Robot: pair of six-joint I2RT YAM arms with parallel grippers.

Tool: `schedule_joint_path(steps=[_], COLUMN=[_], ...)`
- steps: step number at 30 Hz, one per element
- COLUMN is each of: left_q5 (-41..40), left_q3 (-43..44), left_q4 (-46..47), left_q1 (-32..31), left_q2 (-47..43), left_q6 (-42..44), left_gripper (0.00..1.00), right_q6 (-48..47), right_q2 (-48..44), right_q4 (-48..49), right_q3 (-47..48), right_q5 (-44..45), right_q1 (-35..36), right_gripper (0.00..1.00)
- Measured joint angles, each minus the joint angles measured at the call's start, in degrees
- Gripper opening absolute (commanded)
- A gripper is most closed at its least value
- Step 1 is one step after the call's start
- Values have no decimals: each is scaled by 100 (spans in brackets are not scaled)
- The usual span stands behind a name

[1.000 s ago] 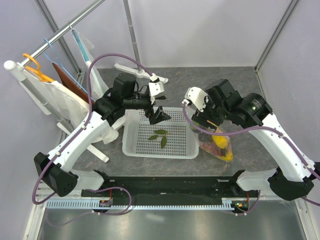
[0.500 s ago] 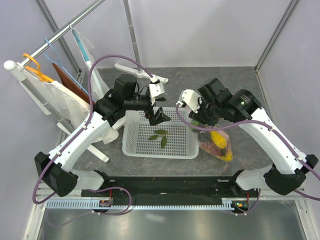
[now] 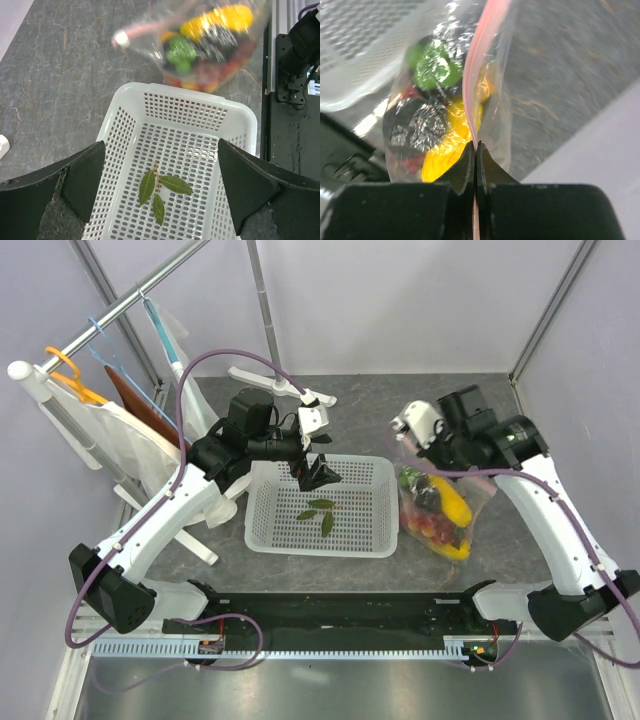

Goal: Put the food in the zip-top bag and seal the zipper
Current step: Adjust the zipper food storage bag at the center of the board.

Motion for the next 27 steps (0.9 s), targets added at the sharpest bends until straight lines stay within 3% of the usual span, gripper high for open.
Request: schedule_joint_path(steps=[9,15,22,24,27], left_q5=[15,17,17,17,17], left_q3=[0,-2,-2,-2,-2], left_q4=[0,2,9,39,66], left_q1=[2,4,4,4,4], left_q2=[0,0,13,13,13], left_q6=[-101,-125,-168,-216,-275], left_gripper=[99,99,100,100,100], right_q6=[-1196,-1871,-2562,-2793,-3110], right_q2=[398,1445,1740,1574,1073], right_q4=[748,1217,1582,1814,2096], right_q3=[671,1576,2116,1788,573], right_q5=[-461,-1043,-1576,-1657,-1709], right_q1=[-2426,-3646,-3742,-3661,-3526], right_gripper=[0,0,0,0,0])
